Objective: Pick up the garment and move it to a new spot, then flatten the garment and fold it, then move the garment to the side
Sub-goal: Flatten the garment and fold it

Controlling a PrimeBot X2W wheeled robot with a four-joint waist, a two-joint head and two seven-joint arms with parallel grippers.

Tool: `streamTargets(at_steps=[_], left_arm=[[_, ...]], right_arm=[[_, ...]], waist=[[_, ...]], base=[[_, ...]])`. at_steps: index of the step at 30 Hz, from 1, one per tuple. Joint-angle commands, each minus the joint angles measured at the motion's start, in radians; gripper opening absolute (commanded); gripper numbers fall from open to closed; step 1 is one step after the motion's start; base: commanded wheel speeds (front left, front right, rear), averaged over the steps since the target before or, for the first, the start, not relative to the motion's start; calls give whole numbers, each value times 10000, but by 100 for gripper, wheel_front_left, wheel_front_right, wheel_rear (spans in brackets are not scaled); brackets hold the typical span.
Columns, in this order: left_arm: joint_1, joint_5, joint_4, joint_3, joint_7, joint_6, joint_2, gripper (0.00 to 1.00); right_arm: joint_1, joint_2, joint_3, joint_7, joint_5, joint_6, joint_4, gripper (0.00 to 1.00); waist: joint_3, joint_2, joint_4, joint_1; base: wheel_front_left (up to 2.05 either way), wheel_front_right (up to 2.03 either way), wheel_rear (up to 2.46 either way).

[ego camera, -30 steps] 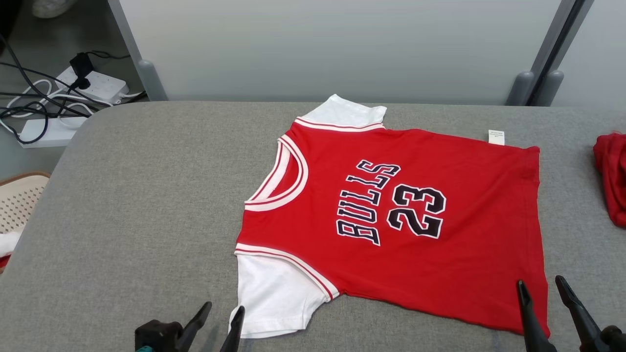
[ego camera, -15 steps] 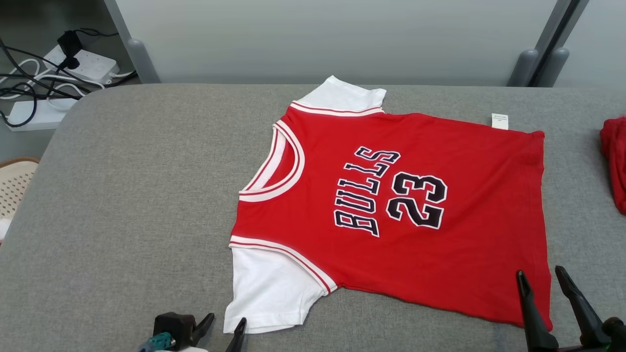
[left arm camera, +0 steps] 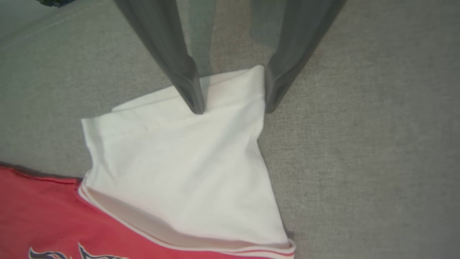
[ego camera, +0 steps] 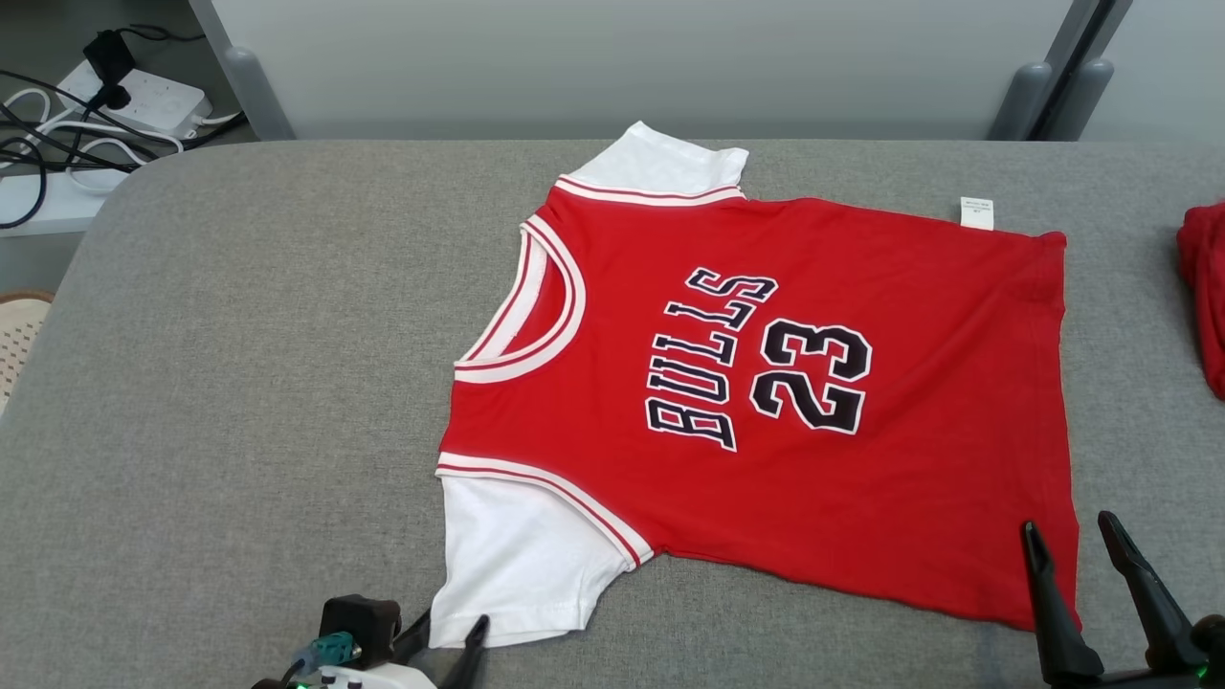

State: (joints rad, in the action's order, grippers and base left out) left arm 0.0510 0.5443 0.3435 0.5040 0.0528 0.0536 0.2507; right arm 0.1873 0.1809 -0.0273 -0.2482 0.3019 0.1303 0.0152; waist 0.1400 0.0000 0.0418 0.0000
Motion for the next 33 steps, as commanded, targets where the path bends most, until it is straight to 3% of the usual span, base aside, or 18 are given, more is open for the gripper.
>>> streamTargets(at_steps=[1,8,22,28,29,31,33], left_arm=[[430,39,-35,-189,197,-118,158,0],[347,181,-469,-92,673,-179,322,0],[78,331,-2055,-131,1711,93,1015,0],[113,330,-2134,-90,1732,101,1060,0],[121,332,-2145,-95,1705,104,1061,0],[132,338,-2148,-93,1674,99,1066,0],[146,353,-2143,-92,1651,91,1070,0]], right_arm=[[-360,271,-131,-135,49,4,244,100],[-92,446,51,-135,122,4,-147,100],[32,625,3,345,776,4,-2096,100],[-120,602,48,554,845,4,-2496,65],[-133,605,46,557,851,4,-2527,50],[-168,619,16,565,866,4,-2584,35],[-203,639,-71,638,909,4,-2651,0]], waist=[[40,0,-13,0],[85,0,21,0],[533,0,117,0],[593,0,187,0],[595,0,196,0],[591,0,206,0],[594,0,214,0]], base=[[0,0,0],[0,0,0],[0,0,0],[0,0,0],[0,0,0],[0,0,0],[0,0,0]])
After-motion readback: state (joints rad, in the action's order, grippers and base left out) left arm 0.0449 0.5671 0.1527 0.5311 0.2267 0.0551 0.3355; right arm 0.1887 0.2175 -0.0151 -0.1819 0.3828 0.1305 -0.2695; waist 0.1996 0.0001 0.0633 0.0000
